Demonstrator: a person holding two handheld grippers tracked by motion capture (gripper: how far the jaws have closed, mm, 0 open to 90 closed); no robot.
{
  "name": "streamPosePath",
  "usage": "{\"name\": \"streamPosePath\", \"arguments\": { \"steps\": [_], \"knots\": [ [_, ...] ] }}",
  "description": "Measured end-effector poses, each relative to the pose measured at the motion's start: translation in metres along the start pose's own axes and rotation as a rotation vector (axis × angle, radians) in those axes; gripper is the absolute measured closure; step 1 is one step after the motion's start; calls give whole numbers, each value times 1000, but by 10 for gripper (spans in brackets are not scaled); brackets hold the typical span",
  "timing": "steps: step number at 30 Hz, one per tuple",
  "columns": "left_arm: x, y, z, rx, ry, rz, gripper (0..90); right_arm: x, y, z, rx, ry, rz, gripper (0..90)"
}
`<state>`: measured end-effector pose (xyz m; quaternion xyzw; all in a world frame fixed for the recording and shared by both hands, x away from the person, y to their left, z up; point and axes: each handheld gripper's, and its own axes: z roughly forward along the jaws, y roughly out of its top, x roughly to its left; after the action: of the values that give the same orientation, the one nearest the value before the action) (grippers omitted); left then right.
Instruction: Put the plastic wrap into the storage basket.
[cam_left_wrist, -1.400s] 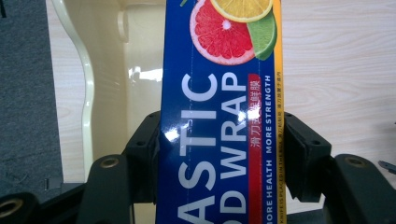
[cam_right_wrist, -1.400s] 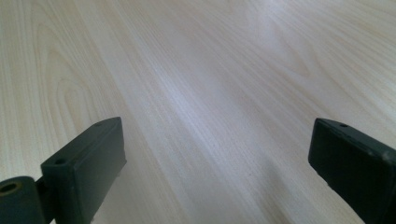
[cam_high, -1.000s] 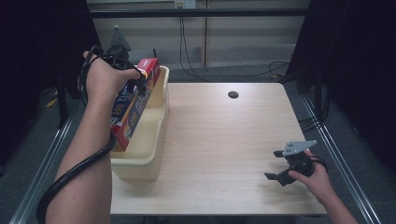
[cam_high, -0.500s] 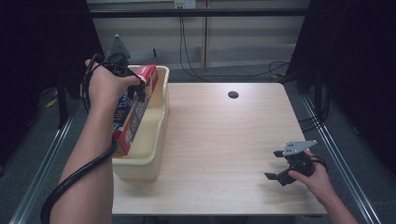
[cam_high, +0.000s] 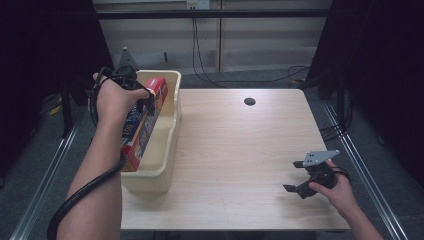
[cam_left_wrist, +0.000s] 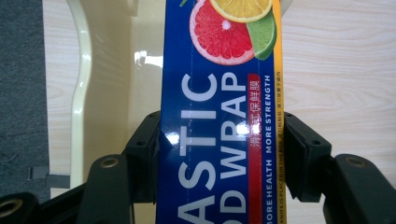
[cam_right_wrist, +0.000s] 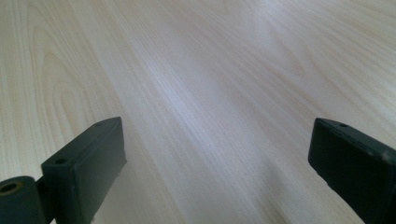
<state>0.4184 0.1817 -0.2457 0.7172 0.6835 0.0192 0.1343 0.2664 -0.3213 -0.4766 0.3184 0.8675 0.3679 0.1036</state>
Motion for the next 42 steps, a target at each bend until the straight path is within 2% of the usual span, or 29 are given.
{"name": "streamPosePath", "arguments": {
  "steps": [9, 15, 17, 18, 24, 42],
  "knots": [
    [4, -2, 12, 21, -7, -10, 406, 0, 0, -2, -9, -4, 1, 39],
    [7, -2, 21, 37, 4, -23, 406, 0, 0, -1, -6, 0, -3, 39],
    [7, -2, 23, 29, 12, -25, 406, 0, 0, -2, -8, 0, -2, 39],
    [7, -2, 23, 41, 2, -25, 406, 0, -1, -2, -9, -3, -4, 39],
    [7, -2, 26, 44, -1, -29, 406, -1, -1, -2, -8, -2, -5, 39],
    [8, -3, 35, 55, 6, -19, 406, -1, -1, -2, -8, -3, 0, 39]
  ]
}}
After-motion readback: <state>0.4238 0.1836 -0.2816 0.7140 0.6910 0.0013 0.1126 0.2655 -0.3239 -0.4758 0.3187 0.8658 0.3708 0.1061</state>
